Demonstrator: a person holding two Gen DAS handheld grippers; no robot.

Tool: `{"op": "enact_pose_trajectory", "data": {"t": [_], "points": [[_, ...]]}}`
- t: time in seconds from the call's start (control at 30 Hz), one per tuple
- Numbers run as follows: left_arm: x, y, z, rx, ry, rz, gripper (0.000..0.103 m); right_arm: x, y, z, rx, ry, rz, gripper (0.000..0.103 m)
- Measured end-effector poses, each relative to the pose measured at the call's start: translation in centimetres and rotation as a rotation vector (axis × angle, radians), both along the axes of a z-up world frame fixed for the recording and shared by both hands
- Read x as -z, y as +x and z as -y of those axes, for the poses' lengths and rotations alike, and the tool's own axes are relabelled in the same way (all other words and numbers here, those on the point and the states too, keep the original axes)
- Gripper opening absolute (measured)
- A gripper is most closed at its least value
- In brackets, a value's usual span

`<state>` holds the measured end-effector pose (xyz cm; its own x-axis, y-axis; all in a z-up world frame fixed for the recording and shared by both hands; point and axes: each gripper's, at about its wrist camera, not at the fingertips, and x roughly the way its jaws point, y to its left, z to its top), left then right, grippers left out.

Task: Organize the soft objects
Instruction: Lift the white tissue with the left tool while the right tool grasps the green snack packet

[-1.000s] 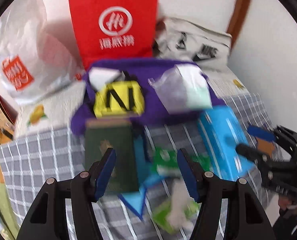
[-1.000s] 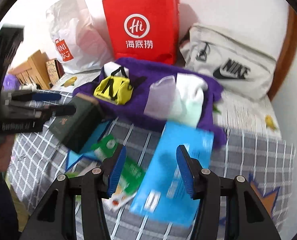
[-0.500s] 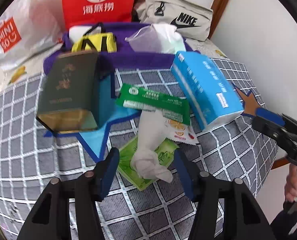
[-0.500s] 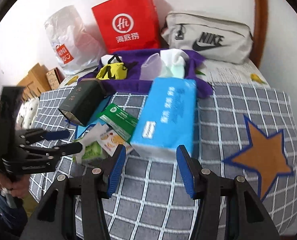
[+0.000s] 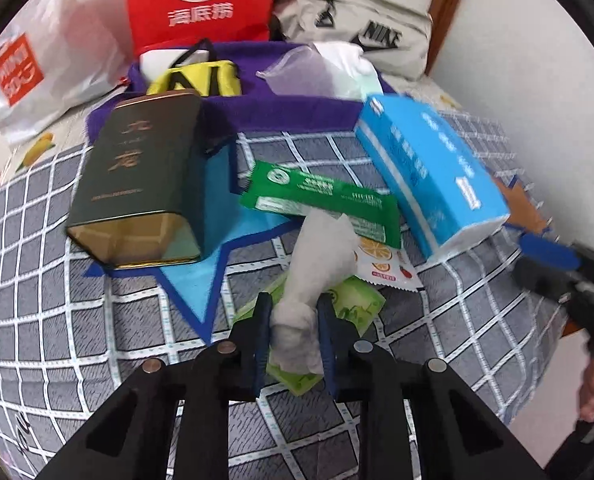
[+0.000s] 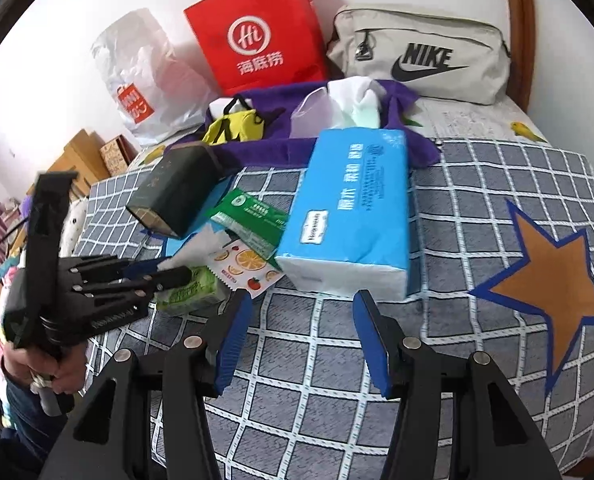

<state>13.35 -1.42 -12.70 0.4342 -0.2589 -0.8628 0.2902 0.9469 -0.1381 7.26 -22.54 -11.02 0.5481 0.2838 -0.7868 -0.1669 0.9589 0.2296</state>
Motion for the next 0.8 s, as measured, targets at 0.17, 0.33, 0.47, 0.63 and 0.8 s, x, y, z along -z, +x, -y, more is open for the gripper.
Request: {"op": "enact_pose_trajectory", "data": {"t": [0.17, 0.33, 0.47, 0.63, 0.8], "points": [[-1.0, -0.9, -2.9, -0.053, -0.009, 0.022, 0.021, -0.3, 0.9, -2.2, -0.06, -0.03, 0.016, 0.053], [-0.5, -1.7, -6.2, -0.13, -0.003, 0.019, 0.021, -0.8, 2.4, -5.6, -0.145, -0.052, 0.049, 0.053], [0.1, -1.9, -8.8, -0.187, -0.02, -0.002, 0.021, -0.3, 4.4, -7.9, -0.214, -0.09, 0.044, 0.053], [0.4, -2.0, -10.5, -0.219, -0.062, -0.015, 0.021, 0.2, 7.1, -10.0, -0.295, -0.151, 0.037, 0.053], [0.4, -1.1, -10.9, -0.224, -0.07, -0.017, 0.021, 1.6, 9.9, -10.9, -0.333, -0.212, -0.007, 0.053]]}}
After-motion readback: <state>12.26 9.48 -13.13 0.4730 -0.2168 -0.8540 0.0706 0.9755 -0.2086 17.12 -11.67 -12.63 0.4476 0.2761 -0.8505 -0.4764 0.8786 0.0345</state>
